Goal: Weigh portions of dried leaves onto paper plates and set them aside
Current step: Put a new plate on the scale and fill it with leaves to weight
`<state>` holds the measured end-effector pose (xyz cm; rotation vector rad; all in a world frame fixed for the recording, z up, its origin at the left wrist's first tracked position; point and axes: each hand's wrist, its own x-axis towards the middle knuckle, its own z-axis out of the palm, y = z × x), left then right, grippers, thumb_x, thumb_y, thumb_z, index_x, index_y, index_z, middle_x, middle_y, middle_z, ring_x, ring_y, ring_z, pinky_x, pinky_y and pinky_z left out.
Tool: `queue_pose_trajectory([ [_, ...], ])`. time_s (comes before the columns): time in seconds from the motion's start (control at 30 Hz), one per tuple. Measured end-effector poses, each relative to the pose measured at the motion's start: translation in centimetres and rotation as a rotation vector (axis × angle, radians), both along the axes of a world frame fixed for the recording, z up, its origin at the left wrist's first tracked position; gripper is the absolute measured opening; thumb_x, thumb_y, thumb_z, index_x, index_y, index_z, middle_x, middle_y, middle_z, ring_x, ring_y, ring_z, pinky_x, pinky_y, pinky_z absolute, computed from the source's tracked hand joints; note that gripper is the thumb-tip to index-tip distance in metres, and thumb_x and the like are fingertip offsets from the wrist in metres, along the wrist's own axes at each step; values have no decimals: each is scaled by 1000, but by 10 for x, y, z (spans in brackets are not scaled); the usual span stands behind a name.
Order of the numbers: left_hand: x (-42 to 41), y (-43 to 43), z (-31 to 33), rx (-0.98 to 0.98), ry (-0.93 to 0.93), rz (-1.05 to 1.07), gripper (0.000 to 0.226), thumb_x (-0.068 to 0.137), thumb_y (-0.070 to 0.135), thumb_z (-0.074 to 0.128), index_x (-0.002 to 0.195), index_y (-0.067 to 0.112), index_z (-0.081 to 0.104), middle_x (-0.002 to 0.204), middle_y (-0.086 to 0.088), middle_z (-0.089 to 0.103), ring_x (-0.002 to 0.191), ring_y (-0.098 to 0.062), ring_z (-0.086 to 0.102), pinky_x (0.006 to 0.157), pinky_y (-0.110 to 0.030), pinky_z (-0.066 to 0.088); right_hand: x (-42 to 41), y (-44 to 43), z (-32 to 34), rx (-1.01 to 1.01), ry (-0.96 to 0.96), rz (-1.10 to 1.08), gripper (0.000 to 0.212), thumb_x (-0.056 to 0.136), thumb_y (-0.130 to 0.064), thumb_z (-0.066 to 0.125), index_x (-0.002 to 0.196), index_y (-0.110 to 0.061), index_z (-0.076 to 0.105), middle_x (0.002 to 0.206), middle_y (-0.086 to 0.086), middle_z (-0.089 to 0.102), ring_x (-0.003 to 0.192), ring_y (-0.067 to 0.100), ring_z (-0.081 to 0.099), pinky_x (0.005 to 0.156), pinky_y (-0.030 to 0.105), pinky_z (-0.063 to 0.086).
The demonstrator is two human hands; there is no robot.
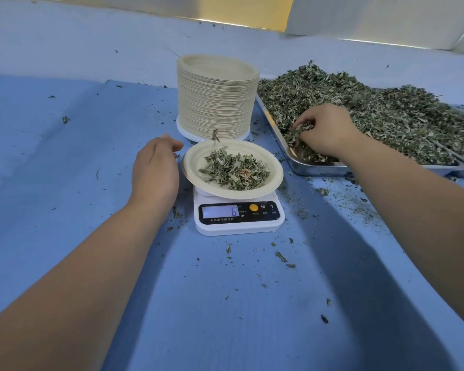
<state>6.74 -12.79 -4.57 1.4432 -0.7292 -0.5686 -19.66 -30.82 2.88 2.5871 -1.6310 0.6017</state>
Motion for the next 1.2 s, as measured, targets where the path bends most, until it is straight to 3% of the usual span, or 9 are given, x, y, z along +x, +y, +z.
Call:
queue_pose_trajectory([
  [0.13,1,0,-1,0,0,1,41,84,50,38,89,29,74,115,11,70,117,-8,61,106,-48,49,-5,5,-1,26,-19,-20,15,89,-17,72,102,-23,78,122,2,71,62,11,58,55,16,35],
  [0.23,1,0,-2,-1,-8,0,40,84,49,38,88,31,73,117,11,70,120,-9,60,107,-48,49,-1,17,9,-21,-128,-30,15,91,-20,71,104,-26,77,126,2,70,77,20,69,60,18,45],
  [0.4,1,0,-3,3,-28,-4,40,86,52,36,88,33,72,117,9,68,120,-12,59,107,-49,47,26,51,35,38,-348,155,18,88,-22,77,103,-33,77,92,-12,71,78,7,69,74,20,57],
  [0.5,0,1,-2,5,-21,-3,39,85,50,38,86,33,72,118,8,68,120,-13,59,107,-49,48,48,72,43,41,-295,305,21,86,-23,78,105,-32,78,92,-20,67,87,-6,61,82,12,49],
  [0.6,0,3,0,5,7,0,38,82,48,39,82,32,74,125,6,67,125,-13,58,108,-48,47,66,87,38,118,-182,424,25,86,-18,78,107,-32,77,102,-15,71,94,-2,62,88,15,48],
  [0.73,-1,6,2,10,31,0,38,80,47,41,74,34,76,133,1,65,128,-18,57,110,-48,46,75,91,27,211,45,465,32,89,-20,73,116,-36,74,112,-18,69,87,-12,56,81,9,41],
  [0.87,-4,7,4,18,2,-3,38,82,47,39,69,45,74,127,3,66,126,-20,58,109,-49,46,70,89,29,203,-81,444,30,90,-21,75,116,-34,73,113,-19,71,90,-13,62,88,14,49],
  [1.07,-3,6,3,36,-10,5,41,84,48,39,76,33,76,119,5,67,120,-21,61,107,-51,47,65,93,32,154,-131,425,15,91,-17,73,100,-26,80,92,-19,73,89,-4,67,89,19,54],
  [1.2,-3,7,4,33,-15,-3,41,81,46,39,81,28,76,123,3,67,124,-22,60,109,-50,46,62,94,29,101,-238,418,14,90,-14,73,99,-22,80,92,-10,76,88,-2,68,82,9,51],
])
